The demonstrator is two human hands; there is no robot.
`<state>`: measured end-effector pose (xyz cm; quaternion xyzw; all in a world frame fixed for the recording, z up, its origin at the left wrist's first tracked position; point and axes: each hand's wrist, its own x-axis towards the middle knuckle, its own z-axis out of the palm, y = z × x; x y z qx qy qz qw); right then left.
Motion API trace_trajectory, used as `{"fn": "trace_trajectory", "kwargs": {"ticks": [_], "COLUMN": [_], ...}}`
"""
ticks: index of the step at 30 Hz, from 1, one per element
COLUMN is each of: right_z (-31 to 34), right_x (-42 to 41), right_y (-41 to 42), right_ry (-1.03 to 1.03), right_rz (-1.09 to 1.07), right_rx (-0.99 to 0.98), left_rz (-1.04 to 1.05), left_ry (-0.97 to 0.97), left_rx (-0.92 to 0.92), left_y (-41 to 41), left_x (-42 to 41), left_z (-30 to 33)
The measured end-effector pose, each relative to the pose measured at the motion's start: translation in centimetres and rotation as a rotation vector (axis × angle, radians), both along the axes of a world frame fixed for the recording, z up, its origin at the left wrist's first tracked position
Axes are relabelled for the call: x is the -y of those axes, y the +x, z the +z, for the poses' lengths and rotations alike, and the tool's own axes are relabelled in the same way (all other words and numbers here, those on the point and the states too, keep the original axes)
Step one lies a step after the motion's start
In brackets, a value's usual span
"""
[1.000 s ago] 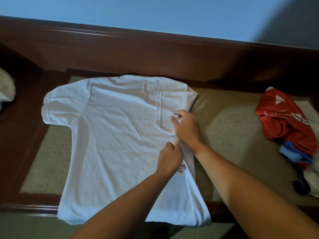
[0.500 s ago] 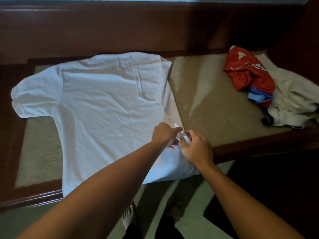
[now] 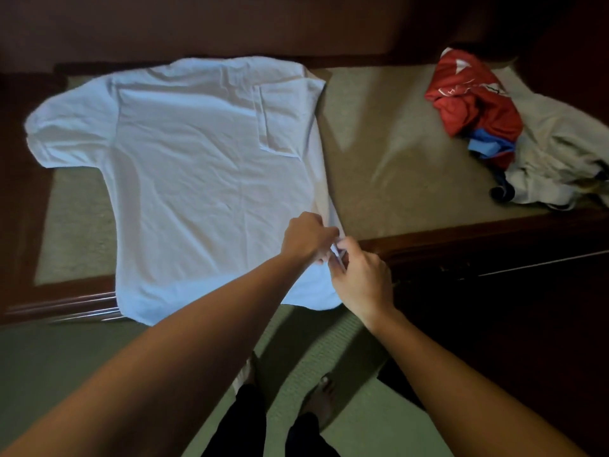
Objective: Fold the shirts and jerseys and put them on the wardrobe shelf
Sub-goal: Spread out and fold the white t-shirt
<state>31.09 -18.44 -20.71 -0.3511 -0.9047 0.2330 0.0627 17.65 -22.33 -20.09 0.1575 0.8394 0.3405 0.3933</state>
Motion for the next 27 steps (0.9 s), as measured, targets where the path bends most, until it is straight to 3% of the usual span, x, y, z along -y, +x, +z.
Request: {"fn": "trace_trajectory", "kwargs": {"ticks": [3,7,13,18,24,27], "right_z": [-0.2,-0.7,-0.3,-1.1,-2.5,-1.7], "right_x": [0.6,1.9,5.5,8.2,8.9,7.0], "right_y": [0.5,1.6,1.3,0.1,-1.0,-2.1], "right_ry": [-0.045,-0.107,-0.062,-0.099,-0.155,-0.154], "right_rz": [-0.036,0.033,0.23,0.321,0.429,0.357], "right_rx": [0.178,0.366,0.188,0.2,0.243,0.215], "left_rz": [0.048,0.121,0.197,0.281,0.325,0.296], "left_ry": [0.035,0.119,0.224,0.274,0.067,-0.075], "left_rx": [-0.147,-0.028,-0.175,-0.198,-0.245,-0.3], "left_y": [-0.2,-0.5,-0.4,-0.5,-1.6,-2.1], "left_x": [1.4,3.1,5.3,7.6,9.9,9.8], "left_z": [0.1,0.0,-0.1,-0.6,-2.2,-1.4]}}
